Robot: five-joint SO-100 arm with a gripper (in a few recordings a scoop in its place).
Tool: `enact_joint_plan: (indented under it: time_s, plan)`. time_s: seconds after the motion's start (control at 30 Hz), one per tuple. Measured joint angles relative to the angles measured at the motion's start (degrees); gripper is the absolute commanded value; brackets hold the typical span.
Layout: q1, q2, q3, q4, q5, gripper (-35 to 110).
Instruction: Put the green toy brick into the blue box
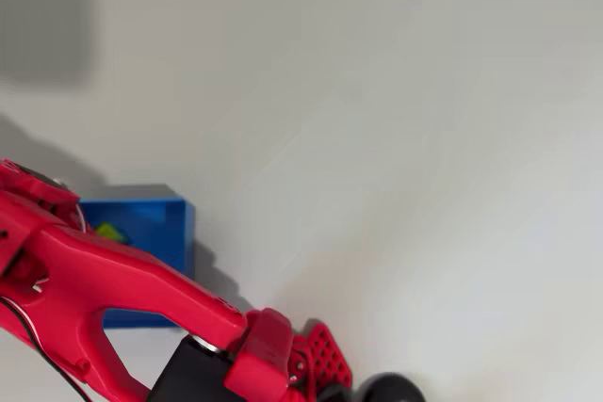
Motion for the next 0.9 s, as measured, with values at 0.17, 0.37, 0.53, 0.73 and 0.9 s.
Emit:
enact_joint_plan:
  time_s: [0.17,0.37,0.53,0.73,0.9]
  plan:
    - [0.09,0.00,0.62,0.00,0.35,27]
    - [0.18,0.00,0.88,0.00,-0.09,11]
    - [1.49,0.00,0.88,0.00,0.00,0]
    - [8.44,0.00,-0.35,0.00,-0.79,0]
    - [19.51,0.09,-5.45,0.00,-4.48,0]
